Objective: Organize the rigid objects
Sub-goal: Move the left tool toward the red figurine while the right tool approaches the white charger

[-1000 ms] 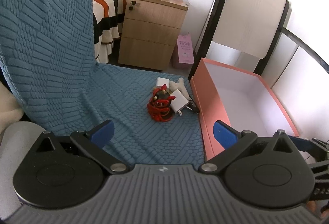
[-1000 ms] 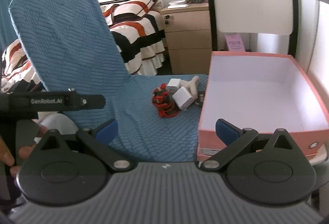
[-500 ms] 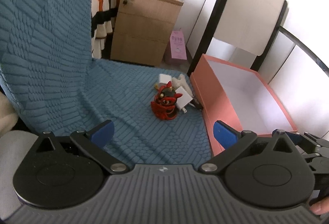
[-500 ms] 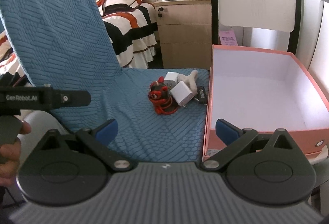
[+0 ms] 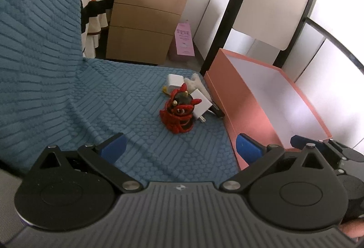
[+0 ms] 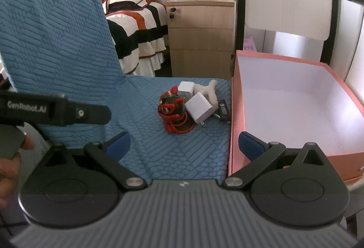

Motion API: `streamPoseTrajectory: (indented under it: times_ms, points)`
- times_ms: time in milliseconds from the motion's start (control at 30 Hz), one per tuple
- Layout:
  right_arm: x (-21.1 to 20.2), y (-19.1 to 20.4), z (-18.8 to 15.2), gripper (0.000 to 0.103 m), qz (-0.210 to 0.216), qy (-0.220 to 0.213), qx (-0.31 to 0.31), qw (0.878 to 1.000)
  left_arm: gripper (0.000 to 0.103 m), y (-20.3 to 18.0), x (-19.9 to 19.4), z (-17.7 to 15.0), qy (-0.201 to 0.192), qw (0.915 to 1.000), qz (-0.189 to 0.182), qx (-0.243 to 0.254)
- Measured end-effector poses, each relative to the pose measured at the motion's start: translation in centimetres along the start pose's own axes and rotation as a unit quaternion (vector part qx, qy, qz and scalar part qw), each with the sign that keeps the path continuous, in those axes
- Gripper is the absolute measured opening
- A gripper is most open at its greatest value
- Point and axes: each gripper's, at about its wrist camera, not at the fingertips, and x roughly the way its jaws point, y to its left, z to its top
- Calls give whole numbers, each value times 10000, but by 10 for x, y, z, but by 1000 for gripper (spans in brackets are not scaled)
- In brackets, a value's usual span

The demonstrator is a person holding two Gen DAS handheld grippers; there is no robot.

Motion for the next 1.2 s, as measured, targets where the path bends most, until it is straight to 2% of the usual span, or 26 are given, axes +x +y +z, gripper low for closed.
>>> streamPoseTrajectory:
  times_ms: [200,333,400,533,767,933,1000,1200]
  points:
    - [15,-4,-2,101,95,36,-129,9999,103,2,30,-2,-16,9999,101,-49]
    - [24,-4,-4,89,62,87,-384,9992,103,2,47,-4,54,9997,128,-209]
    - [28,-3,-5,78,46,30,-576,9983,103,1,53,-3,31,9996,159,-239]
    - [39,-3,-5,70,100,-65,-803,9967,103,-3,61,-4,-67,9995,172,-250]
    - [62,-2,-5,68,110,-206,-1047,9942,103,-3,80,0,26,9990,149,-424]
    - [80,5,-7,62,-33,-310,-1079,9937,102,1,92,9,64,9987,135,-487]
    - [85,7,-8,62,-83,-311,-1124,9931,100,3,100,13,119,9986,-2,-509]
    - [105,20,-11,61,-404,-327,-1531,9868,99,7,125,26,292,9983,-154,-475]
